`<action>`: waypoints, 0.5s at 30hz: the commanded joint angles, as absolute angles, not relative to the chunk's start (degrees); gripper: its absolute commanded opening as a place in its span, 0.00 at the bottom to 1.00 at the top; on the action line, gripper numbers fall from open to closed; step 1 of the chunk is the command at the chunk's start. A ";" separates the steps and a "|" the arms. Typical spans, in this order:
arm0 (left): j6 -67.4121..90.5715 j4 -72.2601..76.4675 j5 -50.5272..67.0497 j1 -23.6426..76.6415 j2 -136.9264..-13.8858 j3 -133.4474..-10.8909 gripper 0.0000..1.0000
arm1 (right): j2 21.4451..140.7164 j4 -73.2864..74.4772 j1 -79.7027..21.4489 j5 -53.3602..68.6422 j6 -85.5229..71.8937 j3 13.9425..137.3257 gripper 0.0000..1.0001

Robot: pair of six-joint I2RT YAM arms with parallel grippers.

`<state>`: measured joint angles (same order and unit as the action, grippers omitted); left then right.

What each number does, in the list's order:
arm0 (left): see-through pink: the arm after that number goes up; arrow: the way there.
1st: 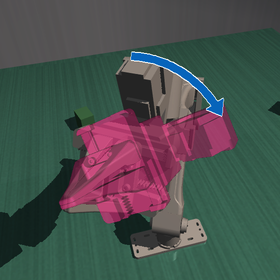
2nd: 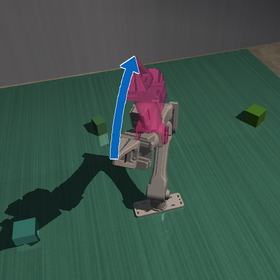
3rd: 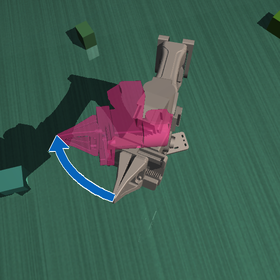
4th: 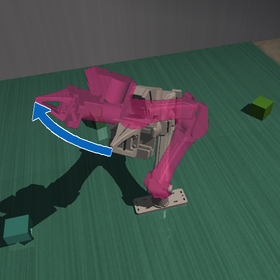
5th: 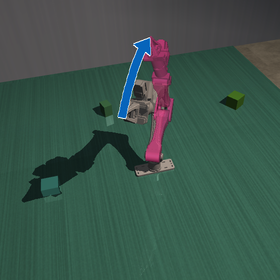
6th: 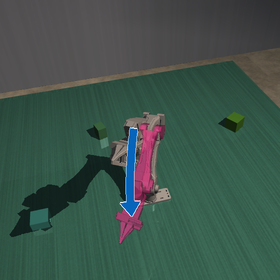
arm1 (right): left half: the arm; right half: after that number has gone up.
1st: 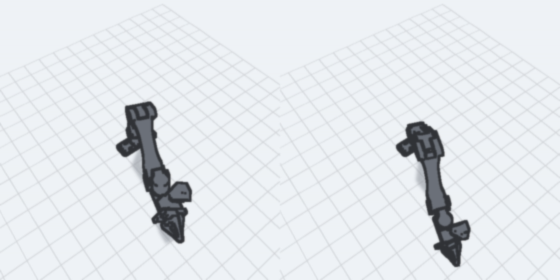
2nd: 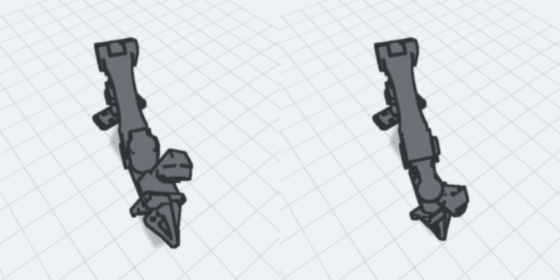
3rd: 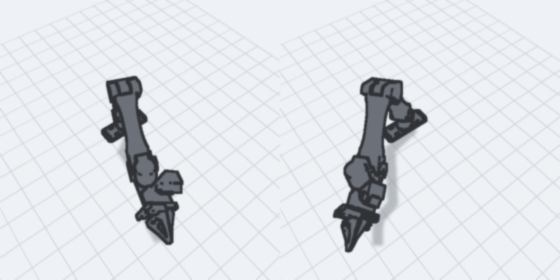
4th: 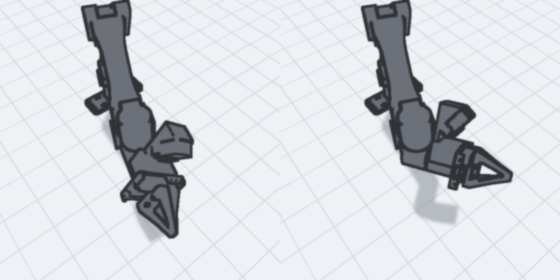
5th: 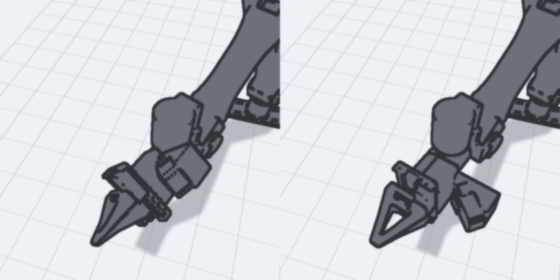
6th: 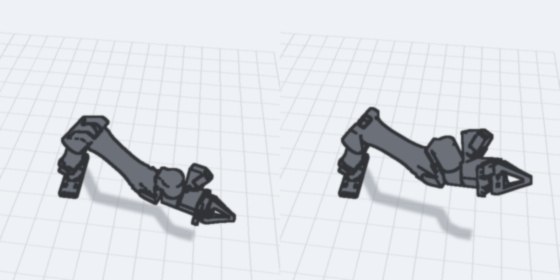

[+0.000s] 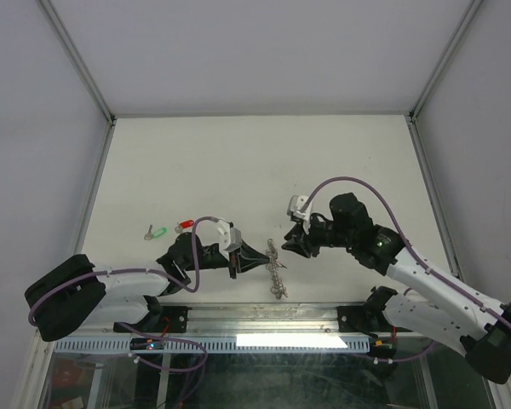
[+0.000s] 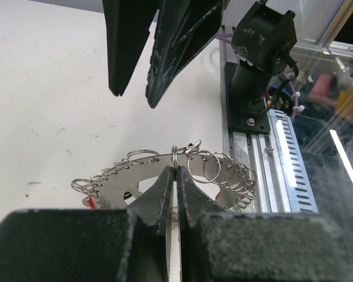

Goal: Put the keys on the keyring

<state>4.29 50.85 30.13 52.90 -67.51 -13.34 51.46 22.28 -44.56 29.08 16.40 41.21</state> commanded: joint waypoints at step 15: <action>12.33 75.37 22.05 52.91 -68.77 -4.17 0.00 | 53.98 9.23 -43.29 39.96 11.23 35.93 0.22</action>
